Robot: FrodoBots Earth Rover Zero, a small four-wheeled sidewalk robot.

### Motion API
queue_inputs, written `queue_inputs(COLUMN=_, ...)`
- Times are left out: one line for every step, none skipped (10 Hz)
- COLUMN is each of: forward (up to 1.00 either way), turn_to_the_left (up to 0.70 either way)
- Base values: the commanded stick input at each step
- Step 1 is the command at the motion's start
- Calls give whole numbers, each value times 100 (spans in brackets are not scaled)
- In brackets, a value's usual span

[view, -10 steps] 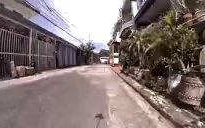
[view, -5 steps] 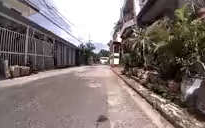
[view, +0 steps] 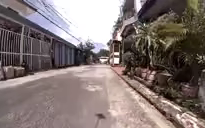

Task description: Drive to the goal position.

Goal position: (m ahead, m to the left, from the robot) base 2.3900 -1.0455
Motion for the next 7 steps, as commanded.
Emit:
queue_inputs(forward=70, turn_to_the_left=0)
queue_inputs(forward=70, turn_to_the_left=0)
queue_inputs(forward=70, turn_to_the_left=0)
queue_inputs(forward=70, turn_to_the_left=0)
queue_inputs(forward=70, turn_to_the_left=0)
queue_inputs(forward=70, turn_to_the_left=0)
queue_inputs(forward=70, turn_to_the_left=0)
